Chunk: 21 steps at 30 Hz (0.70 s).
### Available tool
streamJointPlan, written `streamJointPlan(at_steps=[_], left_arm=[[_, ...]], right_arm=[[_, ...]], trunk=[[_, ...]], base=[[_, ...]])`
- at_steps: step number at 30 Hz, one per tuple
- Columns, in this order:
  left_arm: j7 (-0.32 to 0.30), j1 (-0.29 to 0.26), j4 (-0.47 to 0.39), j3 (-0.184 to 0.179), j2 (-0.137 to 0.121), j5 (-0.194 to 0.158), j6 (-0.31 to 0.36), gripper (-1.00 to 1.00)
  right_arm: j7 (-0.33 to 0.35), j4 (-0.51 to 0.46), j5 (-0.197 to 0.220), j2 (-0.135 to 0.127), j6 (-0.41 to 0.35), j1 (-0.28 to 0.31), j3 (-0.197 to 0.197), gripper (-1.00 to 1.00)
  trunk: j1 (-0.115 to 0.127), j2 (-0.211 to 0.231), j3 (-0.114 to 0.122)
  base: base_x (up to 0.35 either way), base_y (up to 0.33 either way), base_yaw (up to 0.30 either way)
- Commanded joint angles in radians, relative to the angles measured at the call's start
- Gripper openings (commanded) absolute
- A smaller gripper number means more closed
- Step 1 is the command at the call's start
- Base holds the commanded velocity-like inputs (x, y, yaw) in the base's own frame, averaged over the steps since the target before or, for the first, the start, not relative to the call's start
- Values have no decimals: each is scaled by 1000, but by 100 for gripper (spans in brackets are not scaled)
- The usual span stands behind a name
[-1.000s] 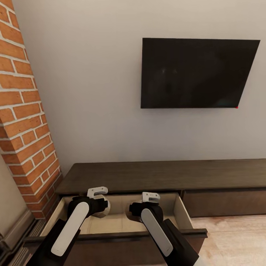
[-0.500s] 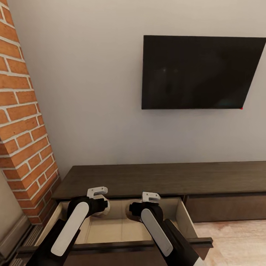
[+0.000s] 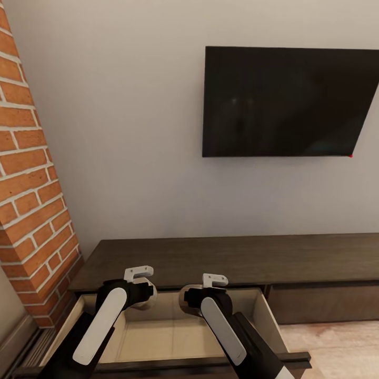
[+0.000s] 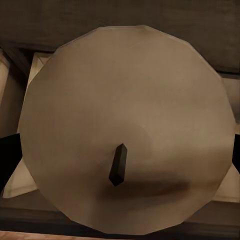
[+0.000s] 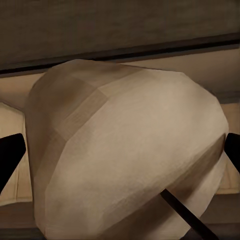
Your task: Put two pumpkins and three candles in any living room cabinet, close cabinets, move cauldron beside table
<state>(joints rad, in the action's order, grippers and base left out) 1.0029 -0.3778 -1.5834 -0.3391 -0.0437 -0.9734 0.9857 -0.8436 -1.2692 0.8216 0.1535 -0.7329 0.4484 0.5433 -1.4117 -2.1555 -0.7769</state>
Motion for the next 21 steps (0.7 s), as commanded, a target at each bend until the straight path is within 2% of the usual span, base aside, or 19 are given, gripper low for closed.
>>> streamJointPlan(at_steps=[1, 5, 21], left_arm=[[8, -1, -1, -2, -1, -6, 4, -100], [8, -1, -1, -3, -1, -5, 4, -100], [8, -1, 0, -3, -1, -7, 4, -100]], right_arm=[[-11, -1, 8, 0, -2, 1, 1, -100], [-11, -1, 8, 0, -2, 1, 1, -100], [-11, 3, 9, -1, -2, 1, 1, -100]], trunk=[[0, -1, -1], [0, -1, -1], [-61, -113, -51]], base=[[30, 0, 0], [11, 0, 0], [0, 0, 0]])
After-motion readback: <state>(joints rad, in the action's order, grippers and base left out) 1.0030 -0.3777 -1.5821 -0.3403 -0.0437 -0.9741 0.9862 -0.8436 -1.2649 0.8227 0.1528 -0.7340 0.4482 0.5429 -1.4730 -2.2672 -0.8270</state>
